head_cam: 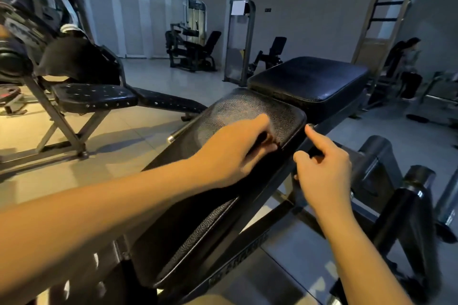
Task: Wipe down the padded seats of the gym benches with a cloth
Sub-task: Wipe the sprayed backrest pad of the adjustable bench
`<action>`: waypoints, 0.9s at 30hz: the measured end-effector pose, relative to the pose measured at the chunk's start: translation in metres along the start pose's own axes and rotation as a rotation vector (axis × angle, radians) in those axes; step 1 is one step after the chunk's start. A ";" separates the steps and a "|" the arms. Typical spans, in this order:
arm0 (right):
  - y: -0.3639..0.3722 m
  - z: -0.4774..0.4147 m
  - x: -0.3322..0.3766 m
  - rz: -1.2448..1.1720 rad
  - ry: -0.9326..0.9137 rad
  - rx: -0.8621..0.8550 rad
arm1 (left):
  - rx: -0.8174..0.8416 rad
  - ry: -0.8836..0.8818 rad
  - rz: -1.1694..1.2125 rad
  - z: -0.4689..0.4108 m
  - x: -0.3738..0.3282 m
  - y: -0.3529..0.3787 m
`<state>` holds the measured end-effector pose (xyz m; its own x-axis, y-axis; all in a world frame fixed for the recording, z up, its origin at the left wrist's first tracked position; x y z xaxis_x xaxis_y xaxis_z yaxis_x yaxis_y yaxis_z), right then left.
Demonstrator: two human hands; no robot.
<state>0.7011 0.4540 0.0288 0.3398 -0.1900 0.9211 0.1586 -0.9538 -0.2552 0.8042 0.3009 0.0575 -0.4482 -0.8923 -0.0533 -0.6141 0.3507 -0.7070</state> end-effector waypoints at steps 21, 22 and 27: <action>0.008 0.003 -0.006 -0.071 0.023 -0.029 | -0.089 -0.470 -0.233 -0.001 0.106 -0.033; 0.007 0.002 -0.006 -0.075 0.022 -0.032 | -0.094 -0.428 -0.209 -0.012 0.090 -0.027; 0.007 -0.004 -0.010 -0.085 0.029 -0.039 | 0.004 -0.037 -0.089 -0.022 0.016 0.000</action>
<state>0.6953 0.4486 0.0188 0.2997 -0.1138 0.9472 0.1495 -0.9750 -0.1644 0.7826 0.2928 0.0719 -0.3675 -0.9299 -0.0159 -0.6483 0.2683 -0.7125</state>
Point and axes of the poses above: each hand's wrist, its own z-axis away from the middle knuckle, its own y-axis out of the palm, x = y × z, the point moved 4 cm from there along -z, towards the middle knuckle, and after that the axes turned 15 degrees about y, right-handed, at the moved point
